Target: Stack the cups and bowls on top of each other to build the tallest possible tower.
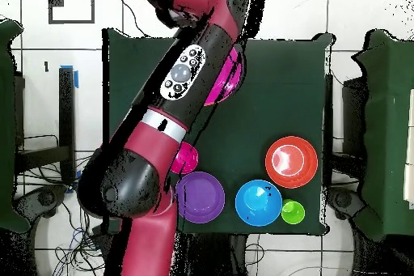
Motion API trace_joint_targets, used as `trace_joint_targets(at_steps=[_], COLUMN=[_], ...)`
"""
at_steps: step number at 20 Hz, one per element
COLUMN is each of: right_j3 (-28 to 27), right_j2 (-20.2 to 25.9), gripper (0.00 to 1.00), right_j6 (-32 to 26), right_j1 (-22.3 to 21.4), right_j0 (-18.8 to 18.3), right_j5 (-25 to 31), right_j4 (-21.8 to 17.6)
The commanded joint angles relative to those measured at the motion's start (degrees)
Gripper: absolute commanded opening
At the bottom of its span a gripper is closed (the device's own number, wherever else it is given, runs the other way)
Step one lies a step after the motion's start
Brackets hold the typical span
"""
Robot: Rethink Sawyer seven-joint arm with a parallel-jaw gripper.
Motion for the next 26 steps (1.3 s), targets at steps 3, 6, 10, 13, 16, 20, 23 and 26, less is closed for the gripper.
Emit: trace_joint_targets(at_steps=[3,6,10,13,16,20,23,26], right_j3=[-3.0,-0.4,2.3,4.5,6.4,9.9,12.0,14.1], right_j2=[3.7,6.0,8.8,11.2,13.8,17.0,19.2,21.0], gripper=[1.0,1.0,1.0,1.0,1.0,1.0,1.0,1.0], right_j6=[11.5,10.3,8.3,6.7,5.7,4.3,3.8,2.5], right_j1=[-0.1,-0.3,-1.5,-3.0,-4.2,-5.9,-6.9,-9.2], right_j0=[1.9,3.6,5.2,6.6,8.0,9.7,11.2,12.6], right_j5=[8.1,8.4,8.2,8.1,6.0,2.0,-0.7,-1.3], right_j4=[-3.2,-4.8,-7.1,-8.7,-9.8,-11.6,-12.8,-14.4])
